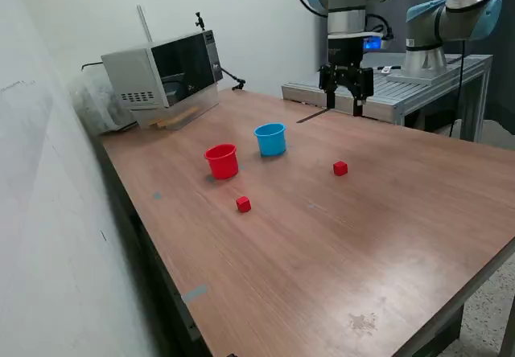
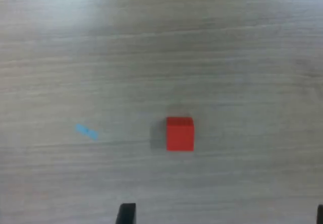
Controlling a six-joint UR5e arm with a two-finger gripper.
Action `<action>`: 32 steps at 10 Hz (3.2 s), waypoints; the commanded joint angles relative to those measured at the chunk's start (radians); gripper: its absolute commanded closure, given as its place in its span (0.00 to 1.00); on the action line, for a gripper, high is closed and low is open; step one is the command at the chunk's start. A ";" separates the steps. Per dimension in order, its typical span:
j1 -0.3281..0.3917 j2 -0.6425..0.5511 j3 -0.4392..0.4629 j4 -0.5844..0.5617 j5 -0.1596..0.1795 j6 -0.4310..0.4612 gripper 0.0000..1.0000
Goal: Place red objects in the red bin, and blue objects in the blue bin.
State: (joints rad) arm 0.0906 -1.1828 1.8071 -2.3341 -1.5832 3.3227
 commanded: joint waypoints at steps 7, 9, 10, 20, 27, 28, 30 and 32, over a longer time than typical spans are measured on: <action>-0.046 0.199 -0.018 -0.102 0.005 -0.005 0.00; -0.043 0.213 -0.019 -0.105 0.005 -0.006 0.00; -0.037 0.218 -0.018 -0.106 0.005 -0.005 0.00; -0.029 0.226 -0.009 -0.128 0.017 -0.014 1.00; -0.043 0.097 -0.075 -0.047 0.017 -0.111 1.00; -0.049 0.082 -0.078 -0.045 0.015 -0.123 1.00; -0.072 0.066 -0.110 -0.036 0.012 -0.146 1.00; -0.129 0.071 -0.143 -0.007 0.014 -0.157 1.00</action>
State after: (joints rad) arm -0.0065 -1.1109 1.6820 -2.3558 -1.5698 3.1747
